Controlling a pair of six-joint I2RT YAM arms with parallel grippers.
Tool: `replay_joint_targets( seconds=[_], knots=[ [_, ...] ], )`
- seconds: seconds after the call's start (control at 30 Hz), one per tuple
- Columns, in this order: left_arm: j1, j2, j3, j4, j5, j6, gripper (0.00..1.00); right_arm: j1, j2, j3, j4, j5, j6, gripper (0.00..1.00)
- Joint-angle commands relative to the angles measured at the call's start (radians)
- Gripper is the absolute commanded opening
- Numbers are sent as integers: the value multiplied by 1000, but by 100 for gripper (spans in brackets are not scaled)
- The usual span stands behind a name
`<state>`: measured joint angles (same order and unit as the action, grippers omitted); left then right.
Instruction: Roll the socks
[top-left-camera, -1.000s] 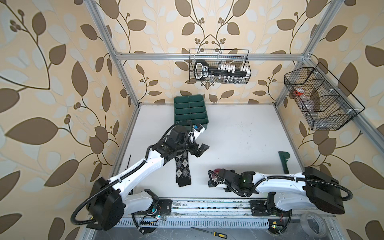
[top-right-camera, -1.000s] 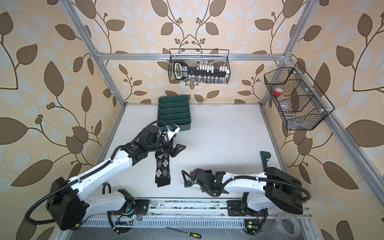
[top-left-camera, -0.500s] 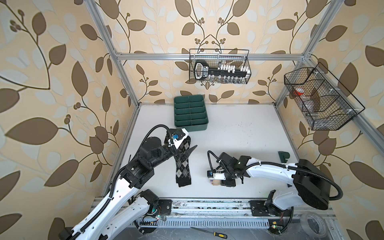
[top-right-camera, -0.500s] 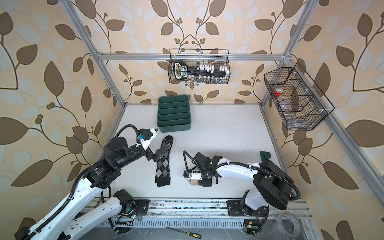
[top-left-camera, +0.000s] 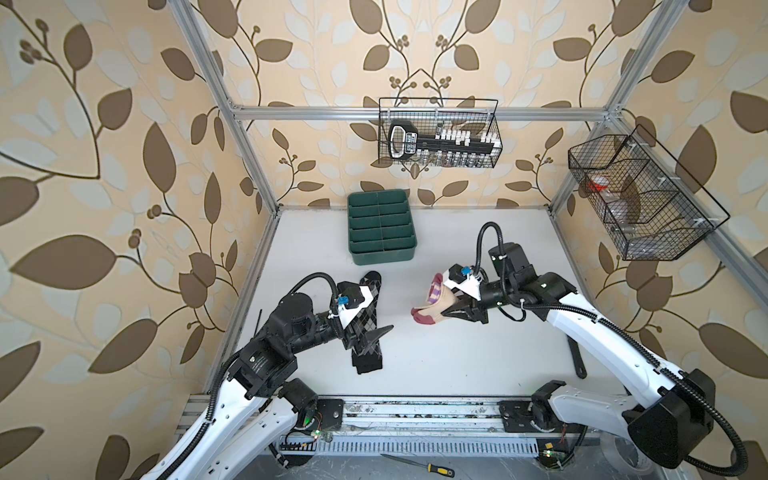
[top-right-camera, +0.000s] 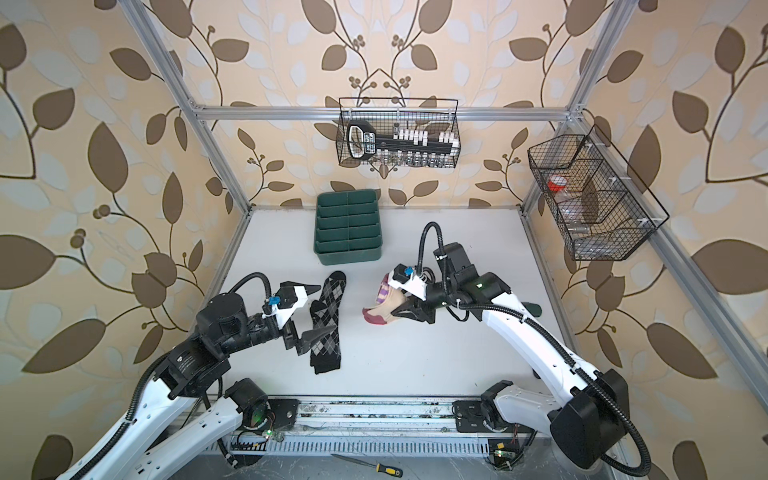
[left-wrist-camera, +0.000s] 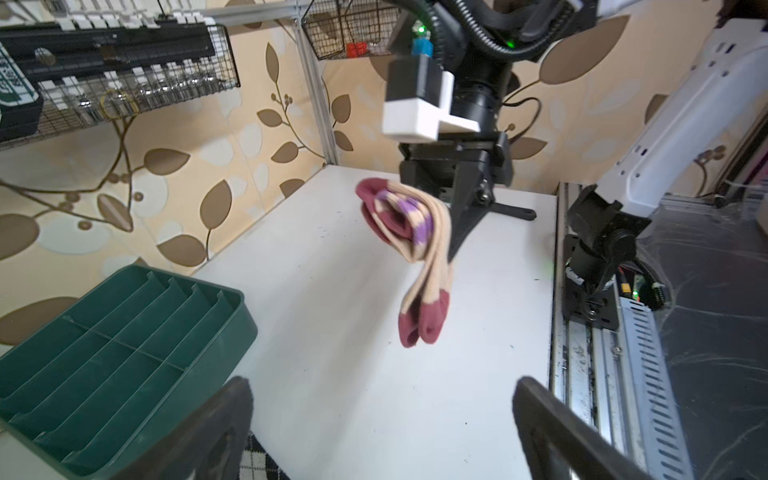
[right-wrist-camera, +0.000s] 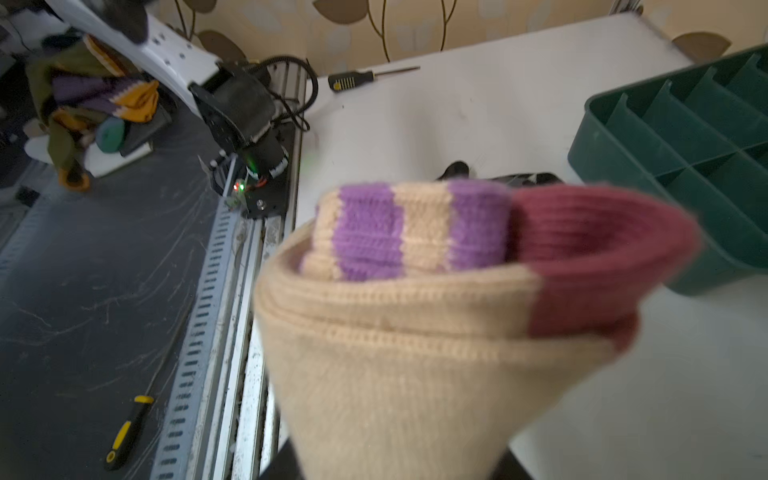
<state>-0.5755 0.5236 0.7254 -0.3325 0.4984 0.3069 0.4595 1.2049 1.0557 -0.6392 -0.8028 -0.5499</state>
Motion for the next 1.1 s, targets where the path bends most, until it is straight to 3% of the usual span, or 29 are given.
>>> replay_joint_targets(
  seconds=[0.0,0.17,0.23,0.43,0.57,0.63,0.77,0.9,1.07],
  knots=[
    [-2,-12,35,21,104,-31,97,-15,32,67,-32,-170,16,40],
    [-22,11,14,127,174,-213,94,-19,45,76,-5,-201,84,40],
    [-30,19,-45,224,167,-316,92,-19,35,24,88,-161,183,40],
    [-55,75,-138,414,25,-609,87,-79,-84,-210,423,121,587,40],
    [-79,155,-142,451,-95,-763,87,-96,-126,-266,459,325,744,37],
    [-89,211,-128,465,-100,-829,88,-91,-131,-277,464,376,784,36],
    [-158,310,-157,653,-129,-973,92,-59,-166,-323,545,413,834,36],
    [-248,395,-140,762,-178,-998,96,-6,-178,-341,586,427,806,37],
    [-271,515,-149,916,-200,-1087,95,58,-185,-359,640,415,797,36]
  ],
)
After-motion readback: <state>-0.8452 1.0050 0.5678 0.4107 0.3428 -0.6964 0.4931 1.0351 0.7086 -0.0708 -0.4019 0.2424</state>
